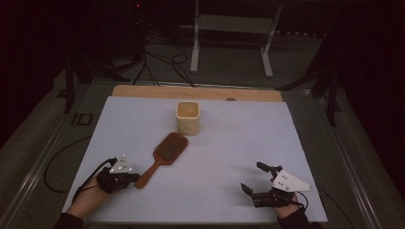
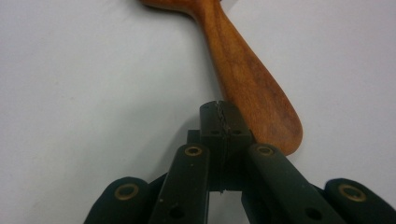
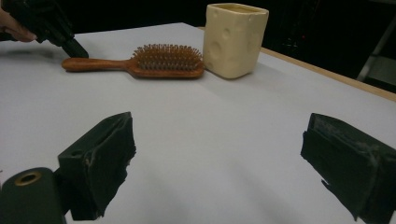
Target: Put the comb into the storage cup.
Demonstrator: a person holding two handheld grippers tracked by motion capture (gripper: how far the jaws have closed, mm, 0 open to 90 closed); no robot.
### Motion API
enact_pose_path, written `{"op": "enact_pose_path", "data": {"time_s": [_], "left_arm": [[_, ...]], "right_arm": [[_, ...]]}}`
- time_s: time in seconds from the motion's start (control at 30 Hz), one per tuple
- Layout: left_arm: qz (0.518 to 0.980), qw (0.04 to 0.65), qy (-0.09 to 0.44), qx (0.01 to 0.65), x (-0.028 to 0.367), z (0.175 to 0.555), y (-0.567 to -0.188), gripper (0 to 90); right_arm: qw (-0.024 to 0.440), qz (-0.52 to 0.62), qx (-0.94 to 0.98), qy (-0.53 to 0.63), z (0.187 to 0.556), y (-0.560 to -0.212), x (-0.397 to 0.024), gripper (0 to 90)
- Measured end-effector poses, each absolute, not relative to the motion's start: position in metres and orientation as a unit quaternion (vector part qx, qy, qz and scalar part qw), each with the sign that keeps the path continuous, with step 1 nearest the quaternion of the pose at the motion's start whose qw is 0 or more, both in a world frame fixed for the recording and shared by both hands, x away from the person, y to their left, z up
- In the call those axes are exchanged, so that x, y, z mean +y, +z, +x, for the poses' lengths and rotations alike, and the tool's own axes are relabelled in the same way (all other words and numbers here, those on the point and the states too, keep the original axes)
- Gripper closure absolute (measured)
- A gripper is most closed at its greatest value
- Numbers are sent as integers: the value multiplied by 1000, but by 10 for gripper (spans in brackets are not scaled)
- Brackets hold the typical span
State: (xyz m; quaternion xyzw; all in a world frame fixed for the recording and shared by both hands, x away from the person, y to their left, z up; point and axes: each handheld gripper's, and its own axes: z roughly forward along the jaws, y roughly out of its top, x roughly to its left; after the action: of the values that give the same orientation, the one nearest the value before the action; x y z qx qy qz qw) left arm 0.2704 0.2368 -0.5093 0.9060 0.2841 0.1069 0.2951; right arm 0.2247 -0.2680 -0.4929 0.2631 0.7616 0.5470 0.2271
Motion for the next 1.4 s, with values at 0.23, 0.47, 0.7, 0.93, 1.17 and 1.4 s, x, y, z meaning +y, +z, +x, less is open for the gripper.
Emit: {"op": "enact_pose_path", "data": {"time_s": [0.23,0.47,0.7,0.93,1.17,1.4], "left_arm": [[909,298,92,277,231,267,-509,900],[907,283,100,294,234,268,-505,900],[896,288,116,316,238,267,-492,900],[872,303,106,371,232,269,-470,832],[865,300,97,390,220,270,-458,741],[864,279,90,410,207,277,-453,565]], "right_arm": [[229,260,763,546,225,-493,-268,89],[228,264,761,547,225,-492,-268,89],[230,264,760,547,225,-492,-268,89],[229,265,761,546,225,-492,-268,89],[229,264,761,547,226,-493,-268,89],[227,266,760,548,226,-492,-268,89]]}}
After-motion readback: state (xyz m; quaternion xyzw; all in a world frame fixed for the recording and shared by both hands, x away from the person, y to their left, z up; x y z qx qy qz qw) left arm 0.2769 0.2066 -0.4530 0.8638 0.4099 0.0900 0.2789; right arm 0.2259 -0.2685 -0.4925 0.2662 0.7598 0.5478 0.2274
